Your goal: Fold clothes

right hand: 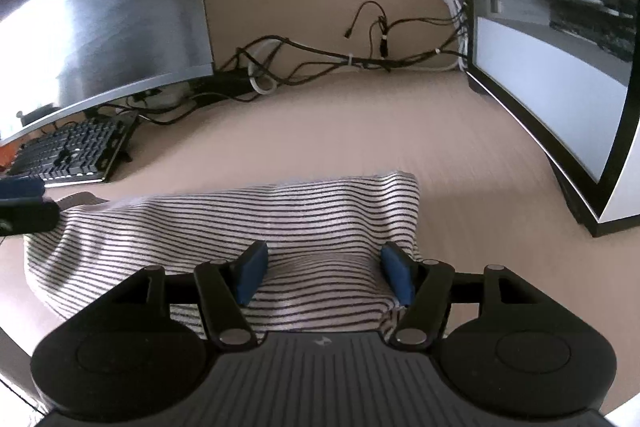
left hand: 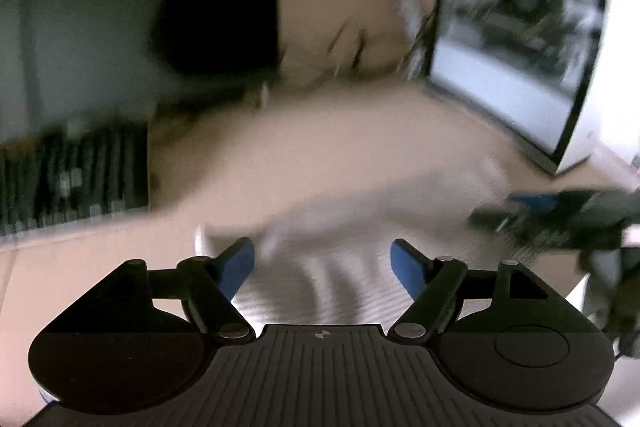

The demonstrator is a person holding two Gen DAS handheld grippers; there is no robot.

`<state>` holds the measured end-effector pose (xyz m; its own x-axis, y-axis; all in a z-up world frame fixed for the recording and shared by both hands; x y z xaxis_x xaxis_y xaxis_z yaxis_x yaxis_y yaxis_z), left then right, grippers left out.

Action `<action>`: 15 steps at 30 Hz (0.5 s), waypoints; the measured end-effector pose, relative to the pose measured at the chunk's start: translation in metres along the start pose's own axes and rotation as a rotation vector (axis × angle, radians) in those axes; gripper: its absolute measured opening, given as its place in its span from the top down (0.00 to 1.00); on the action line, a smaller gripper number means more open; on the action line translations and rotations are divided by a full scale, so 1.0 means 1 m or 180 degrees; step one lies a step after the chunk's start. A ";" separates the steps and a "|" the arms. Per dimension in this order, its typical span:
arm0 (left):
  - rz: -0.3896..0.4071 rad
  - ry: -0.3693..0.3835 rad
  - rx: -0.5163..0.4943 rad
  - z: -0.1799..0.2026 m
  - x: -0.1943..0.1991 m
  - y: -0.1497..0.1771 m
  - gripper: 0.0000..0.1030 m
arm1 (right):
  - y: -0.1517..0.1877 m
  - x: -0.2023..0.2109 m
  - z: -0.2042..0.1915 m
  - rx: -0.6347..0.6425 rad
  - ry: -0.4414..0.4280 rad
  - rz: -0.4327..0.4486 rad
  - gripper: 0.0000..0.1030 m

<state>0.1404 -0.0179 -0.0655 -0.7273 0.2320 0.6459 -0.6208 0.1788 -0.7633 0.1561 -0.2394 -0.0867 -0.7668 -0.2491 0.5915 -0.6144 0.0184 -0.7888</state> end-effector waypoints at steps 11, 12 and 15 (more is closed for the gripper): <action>0.0061 -0.0163 0.0208 -0.004 -0.003 0.009 0.17 | 0.002 0.011 0.002 0.0055 0.0023 -0.0003 0.19; 0.0099 -0.0233 0.0223 -0.003 0.005 0.008 0.12 | 0.002 0.017 0.003 0.0047 0.0096 0.0009 0.06; 0.0201 -0.0449 0.0327 0.004 0.040 0.014 0.08 | 0.009 0.039 0.005 -0.0054 0.0015 0.0047 0.04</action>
<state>0.1019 -0.0097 -0.0507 -0.7952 0.1018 0.5977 -0.5939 0.0678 -0.8017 0.1210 -0.2535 -0.0718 -0.7767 -0.2442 0.5806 -0.6061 0.0384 -0.7945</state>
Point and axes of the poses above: each gripper's, at about its wrist camera, not at the fingertips, and x roughly against the way its jaws point, z to its right, y to its underside, the point moved 6 cm from there along -x, roughly the way its jaws point, and after that the axes turned 3 degrees about -y, right-handed, at the moved point
